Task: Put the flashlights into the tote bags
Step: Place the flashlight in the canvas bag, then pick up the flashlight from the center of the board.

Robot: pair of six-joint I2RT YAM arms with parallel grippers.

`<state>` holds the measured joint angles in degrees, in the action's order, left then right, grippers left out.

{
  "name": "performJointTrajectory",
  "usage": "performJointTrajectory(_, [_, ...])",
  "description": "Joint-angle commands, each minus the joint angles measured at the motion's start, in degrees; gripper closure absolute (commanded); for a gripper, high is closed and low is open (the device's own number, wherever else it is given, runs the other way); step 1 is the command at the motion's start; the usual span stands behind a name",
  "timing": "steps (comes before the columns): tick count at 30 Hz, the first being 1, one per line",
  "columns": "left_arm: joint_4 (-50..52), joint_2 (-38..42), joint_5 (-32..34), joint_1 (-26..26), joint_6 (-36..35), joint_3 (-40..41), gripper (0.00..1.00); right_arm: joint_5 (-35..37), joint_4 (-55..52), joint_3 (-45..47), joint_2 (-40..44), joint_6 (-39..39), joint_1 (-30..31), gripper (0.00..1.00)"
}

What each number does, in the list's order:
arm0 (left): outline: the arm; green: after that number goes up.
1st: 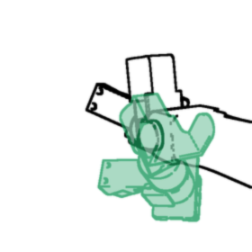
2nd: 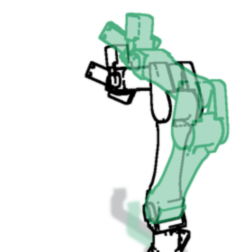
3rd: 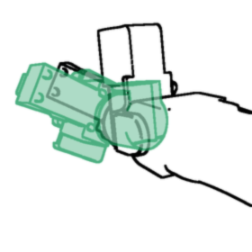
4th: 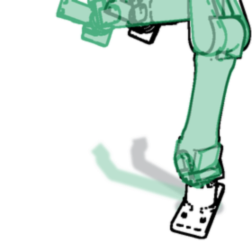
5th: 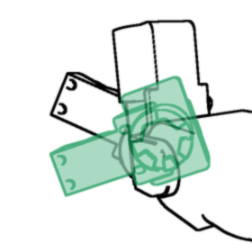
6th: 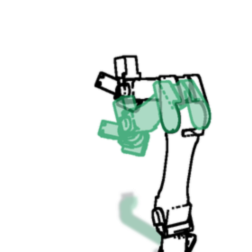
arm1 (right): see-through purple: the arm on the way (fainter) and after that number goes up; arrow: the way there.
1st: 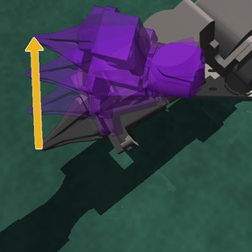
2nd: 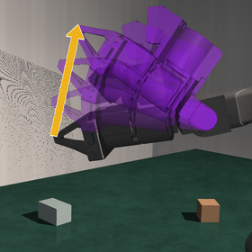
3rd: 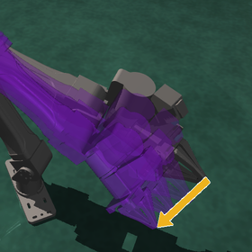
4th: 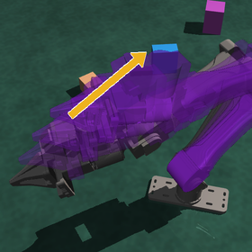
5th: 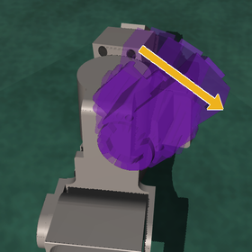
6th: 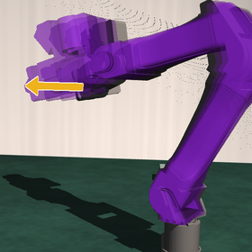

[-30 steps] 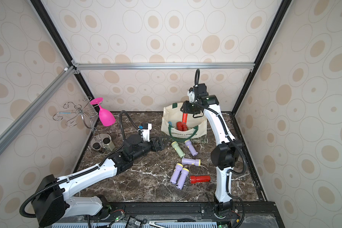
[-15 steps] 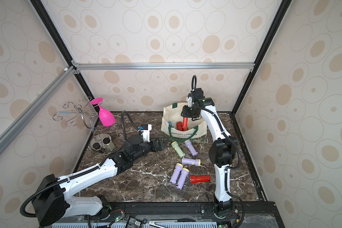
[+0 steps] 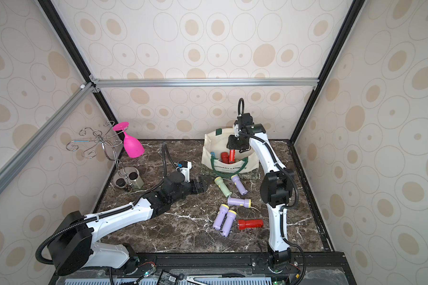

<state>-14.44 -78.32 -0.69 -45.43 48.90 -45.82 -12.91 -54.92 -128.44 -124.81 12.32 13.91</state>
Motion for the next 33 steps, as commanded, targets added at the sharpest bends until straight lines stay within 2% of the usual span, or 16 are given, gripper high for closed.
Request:
performJointTrajectory(1, [0.30, -0.85, 2.46, -1.18, 1.36, -0.61, 0.01, 1.01, -0.68, 0.30, 0.92, -0.36, 0.21, 0.64])
performJointTrajectory(7, [0.76, -2.99, 4.07, -2.46, 3.11, -1.28, 0.05, 2.31, 1.80, 1.41, 4.03, 0.23, 0.24, 0.45])
performJointTrajectory(13, [-0.28, -5.44, 4.98, -3.53, 5.37, -1.60, 0.07, 2.37, 0.96, -1.95, 5.48, 0.21, 0.24, 0.34])
performJointTrajectory(18, [-1.10, -7.91, 5.56, -4.12, 7.89, -1.64, 0.09, 2.01, -0.57, -5.45, 7.04, 0.49, 0.24, 0.33])
performJointTrajectory(24, [-3.92, -11.87, 5.15, -4.80, 10.74, -2.05, 0.12, 0.95, -0.64, -3.70, 12.93, 0.54, 0.66, 0.32])
performJointTrajectory(33, [-5.22, -21.58, 3.00, -6.41, 13.80, -8.40, 0.13, 1.39, 0.72, 9.72, 25.92, -1.27, 1.07, 0.27])
